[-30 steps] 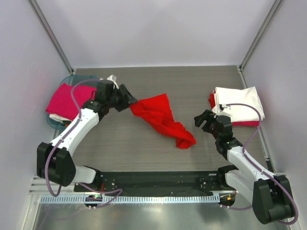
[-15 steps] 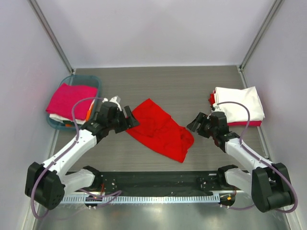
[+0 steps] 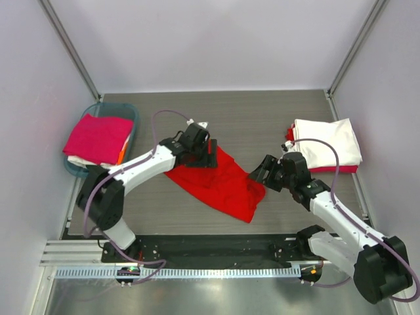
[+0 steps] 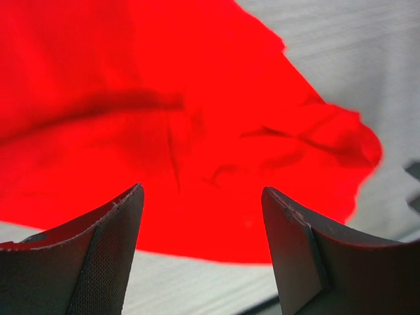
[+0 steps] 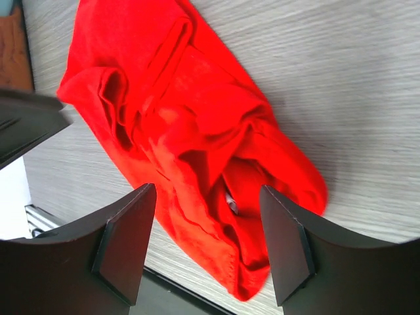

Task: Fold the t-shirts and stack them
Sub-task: Flatten the tshirt out

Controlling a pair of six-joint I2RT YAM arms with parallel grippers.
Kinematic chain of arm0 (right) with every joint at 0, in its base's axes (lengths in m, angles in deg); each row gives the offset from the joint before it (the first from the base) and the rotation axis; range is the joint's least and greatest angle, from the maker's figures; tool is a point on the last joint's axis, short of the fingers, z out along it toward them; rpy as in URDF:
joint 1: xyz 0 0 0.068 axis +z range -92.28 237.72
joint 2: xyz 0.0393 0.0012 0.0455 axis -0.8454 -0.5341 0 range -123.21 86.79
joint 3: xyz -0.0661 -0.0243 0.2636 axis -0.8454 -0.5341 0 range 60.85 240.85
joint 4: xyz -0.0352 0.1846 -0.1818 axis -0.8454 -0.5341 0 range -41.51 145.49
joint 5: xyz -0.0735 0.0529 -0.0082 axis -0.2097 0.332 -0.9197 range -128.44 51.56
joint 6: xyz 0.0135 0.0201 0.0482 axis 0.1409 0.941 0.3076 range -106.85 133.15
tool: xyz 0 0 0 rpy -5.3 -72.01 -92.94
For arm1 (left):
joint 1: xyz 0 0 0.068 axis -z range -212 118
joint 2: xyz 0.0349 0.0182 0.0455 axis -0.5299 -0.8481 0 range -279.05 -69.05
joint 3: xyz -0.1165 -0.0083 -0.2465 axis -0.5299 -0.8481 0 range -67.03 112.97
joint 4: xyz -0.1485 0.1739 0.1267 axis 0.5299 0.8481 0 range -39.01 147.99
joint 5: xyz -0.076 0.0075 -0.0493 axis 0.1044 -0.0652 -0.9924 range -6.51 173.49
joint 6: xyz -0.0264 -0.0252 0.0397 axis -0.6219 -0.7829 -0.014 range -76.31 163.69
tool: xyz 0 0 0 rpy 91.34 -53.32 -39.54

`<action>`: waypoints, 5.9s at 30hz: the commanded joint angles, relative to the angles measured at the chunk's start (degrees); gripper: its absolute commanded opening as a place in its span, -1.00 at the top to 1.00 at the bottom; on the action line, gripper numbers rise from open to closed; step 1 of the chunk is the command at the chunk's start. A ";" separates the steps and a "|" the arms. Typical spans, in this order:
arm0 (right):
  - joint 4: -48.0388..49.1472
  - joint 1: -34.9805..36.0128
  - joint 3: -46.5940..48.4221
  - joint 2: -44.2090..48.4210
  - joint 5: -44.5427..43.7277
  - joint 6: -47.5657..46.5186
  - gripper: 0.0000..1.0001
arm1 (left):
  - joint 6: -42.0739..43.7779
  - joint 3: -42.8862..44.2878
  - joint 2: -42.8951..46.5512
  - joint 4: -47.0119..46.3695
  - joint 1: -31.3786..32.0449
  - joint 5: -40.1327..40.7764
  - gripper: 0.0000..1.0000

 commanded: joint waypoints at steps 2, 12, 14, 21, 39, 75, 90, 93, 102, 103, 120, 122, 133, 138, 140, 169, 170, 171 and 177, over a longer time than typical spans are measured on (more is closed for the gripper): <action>0.60 1.32 4.04 -4.50 -0.87 2.03 -0.40 | 3.99 9.46 -6.77 5.94 -0.17 4.22 -0.47; 10.00 3.96 7.47 -17.34 0.80 5.81 -0.05 | 2.86 14.23 -16.71 8.32 -0.35 5.46 -0.47; 10.53 4.31 8.09 -18.66 0.97 5.81 0.18 | 2.33 12.66 -16.98 6.92 -0.35 5.55 -0.43; 5.02 4.31 8.88 -13.92 -5.61 3.36 0.98 | 0.40 7.21 -13.12 5.16 -1.84 7.48 0.98; -11.17 -12.56 21.98 -6.80 -6.76 -5.88 0.98 | -15.69 -21.62 36.00 -2.76 -29.43 -1.75 1.00; -13.11 6.85 37.08 -36.22 -14.40 -17.04 -0.09 | -0.14 -9.06 11.15 1.47 -3.34 3.71 -0.63; -12.14 9.50 40.70 -47.23 -22.31 -13.61 0.35 | 6.98 -7.83 5.44 -2.39 3.34 -3.40 -0.47; -12.14 9.41 39.47 -45.48 -24.86 -12.73 0.86 | 6.81 -8.27 3.42 -4.24 3.87 -5.26 -0.43; -12.14 7.22 35.34 -35.55 -24.61 -12.91 0.98 | 7.78 -7.22 -4.04 -3.03 4.75 -2.98 -0.32; -12.06 7.21 35.08 -34.93 -24.34 -12.82 0.98 | 7.34 -6.87 -4.93 -2.67 4.75 -2.37 -0.27; -12.41 -1.56 28.05 -19.38 -18.99 -11.15 0.98 | 6.55 -0.02 6.74 7.96 2.03 5.02 1.00; -12.93 -2.36 27.87 -18.05 -16.88 -11.67 0.98 | 6.46 0.69 8.94 9.63 -2.00 2.49 0.99; -13.55 -2.54 22.68 -4.10 -6.94 -12.74 0.98 | 6.63 10.25 10.90 15.16 -20.20 -2.81 0.99; -15.65 -2.54 23.03 4.87 -16.46 -11.24 0.98 | 6.37 23.61 3.96 21.85 -30.29 -6.74 1.00; -16.53 -2.54 22.25 10.30 -20.19 -9.67 0.98 | 4.89 28.96 -0.68 22.20 -32.51 -10.27 0.99; -17.42 -2.54 12.31 17.81 -22.49 -6.23 0.94 | -1.70 -4.54 19.30 14.65 -14.51 -8.07 -0.54; -17.33 -2.63 12.22 17.72 -22.41 -6.23 0.95 | -3.20 -5.97 22.89 14.47 -14.06 -8.51 -0.63; -17.24 -2.54 12.22 17.46 -22.23 -6.14 0.95 | -5.91 -7.29 24.32 14.47 -13.45 -8.60 -0.98; -17.07 -2.54 11.70 16.32 -20.91 -7.28 0.95 | -18.56 -18.19 30.83 9.65 -12.92 -2.89 -1.00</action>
